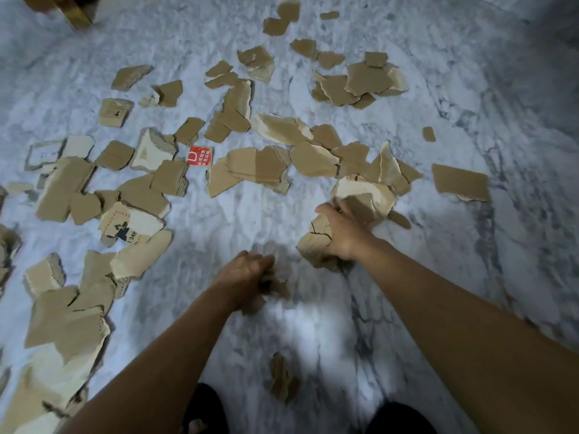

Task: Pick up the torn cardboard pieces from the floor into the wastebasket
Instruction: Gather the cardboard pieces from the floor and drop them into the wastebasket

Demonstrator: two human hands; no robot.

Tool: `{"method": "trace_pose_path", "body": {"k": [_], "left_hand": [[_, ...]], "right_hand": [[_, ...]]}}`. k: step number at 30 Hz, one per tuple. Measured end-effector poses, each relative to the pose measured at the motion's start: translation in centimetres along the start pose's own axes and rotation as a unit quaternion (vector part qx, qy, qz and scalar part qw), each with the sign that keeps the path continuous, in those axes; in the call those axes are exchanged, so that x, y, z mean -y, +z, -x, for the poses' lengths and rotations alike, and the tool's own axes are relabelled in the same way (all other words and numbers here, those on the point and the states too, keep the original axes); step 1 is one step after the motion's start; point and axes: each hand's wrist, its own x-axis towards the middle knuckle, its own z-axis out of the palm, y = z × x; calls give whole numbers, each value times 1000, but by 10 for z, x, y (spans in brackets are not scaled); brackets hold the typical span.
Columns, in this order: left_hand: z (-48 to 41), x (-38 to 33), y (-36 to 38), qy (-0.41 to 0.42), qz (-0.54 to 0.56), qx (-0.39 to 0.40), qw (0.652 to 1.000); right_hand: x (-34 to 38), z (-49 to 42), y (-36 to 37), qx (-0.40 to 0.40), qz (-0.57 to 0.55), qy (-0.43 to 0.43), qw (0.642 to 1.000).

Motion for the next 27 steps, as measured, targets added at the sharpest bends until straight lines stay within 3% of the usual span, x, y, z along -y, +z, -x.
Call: {"method": "trace_pose_path", "body": {"k": [5, 9, 11, 17, 22, 24, 27], "left_hand": [[7, -3, 2, -113, 108, -33, 987], [16, -2, -12, -161, 242, -108, 951], [17, -4, -25, -181, 282, -104, 936], [39, -24, -52, -164, 152, 89, 971], [75, -71, 2, -27, 9, 214, 976], [84, -88, 24, 5, -33, 214, 976], [90, -87, 57, 68, -83, 87, 990]], "right_hand": [[12, -3, 2, -5, 55, 28, 998], [15, -1, 2, -11, 69, 60, 996], [14, 0, 3, -9, 49, 63, 997], [14, 12, -4, -2, -29, 78, 997], [18, 14, -14, 0, -71, 65, 995], [18, 13, -20, 1, -75, 51, 996], [11, 10, -26, 1, -89, 43, 995]]}}
